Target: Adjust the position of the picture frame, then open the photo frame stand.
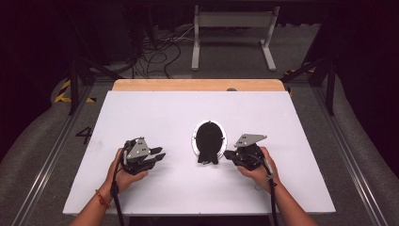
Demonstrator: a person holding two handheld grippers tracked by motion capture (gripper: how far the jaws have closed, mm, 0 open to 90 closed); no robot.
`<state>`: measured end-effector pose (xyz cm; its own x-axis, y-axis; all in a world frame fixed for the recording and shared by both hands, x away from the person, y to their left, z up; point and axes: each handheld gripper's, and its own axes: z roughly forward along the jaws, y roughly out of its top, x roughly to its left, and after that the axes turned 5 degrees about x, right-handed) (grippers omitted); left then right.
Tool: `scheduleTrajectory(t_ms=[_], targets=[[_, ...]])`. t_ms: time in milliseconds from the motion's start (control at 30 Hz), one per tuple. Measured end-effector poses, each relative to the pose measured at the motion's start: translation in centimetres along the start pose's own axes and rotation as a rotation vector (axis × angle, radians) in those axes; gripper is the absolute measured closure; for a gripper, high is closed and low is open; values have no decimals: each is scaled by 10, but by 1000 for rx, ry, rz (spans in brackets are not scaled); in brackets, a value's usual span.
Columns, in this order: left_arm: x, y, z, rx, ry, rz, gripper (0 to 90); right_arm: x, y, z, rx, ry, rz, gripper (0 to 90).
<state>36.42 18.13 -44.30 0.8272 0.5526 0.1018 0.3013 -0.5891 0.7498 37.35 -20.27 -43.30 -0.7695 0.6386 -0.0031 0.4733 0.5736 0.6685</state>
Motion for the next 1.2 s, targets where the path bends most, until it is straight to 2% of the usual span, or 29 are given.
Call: scheduleTrajectory(t_ms=[167,233,300,367,433,500,567,700,833,1000,1100,1200], targets=[[-2,-12,-12,0,19,0,656,3,2,-1,0,1,-18,847],[-3,-17,-16,7,43,-4,622,4,3,-1,0,-1,-29,833],[-3,-24,-18,16,40,-22,555,3,0,-2,-1,19,-26,820],[-4,-29,-19,36,64,-19,490,3,-5,-4,7,24,-37,804],[-4,-33,-22,31,65,-37,414,1,-10,-6,1,42,-19,800],[-4,-35,-25,42,82,-37,383,-2,-13,-6,-3,52,1,798],[-3,-36,-27,34,95,-58,331,-1,-14,-6,2,56,6,798],[-1,-37,-29,22,112,-74,244,2,-12,-9,-6,56,-19,799],[0,-39,-29,33,120,-74,213,3,-10,-7,-4,62,-21,799],[1,-36,-26,23,99,-84,178,7,-11,-7,8,76,-23,799],[0,-34,-21,38,94,-74,178,8,-12,-5,12,89,-18,799],[-3,-31,-17,43,89,-72,175,10,-14,-1,40,98,-26,814]])
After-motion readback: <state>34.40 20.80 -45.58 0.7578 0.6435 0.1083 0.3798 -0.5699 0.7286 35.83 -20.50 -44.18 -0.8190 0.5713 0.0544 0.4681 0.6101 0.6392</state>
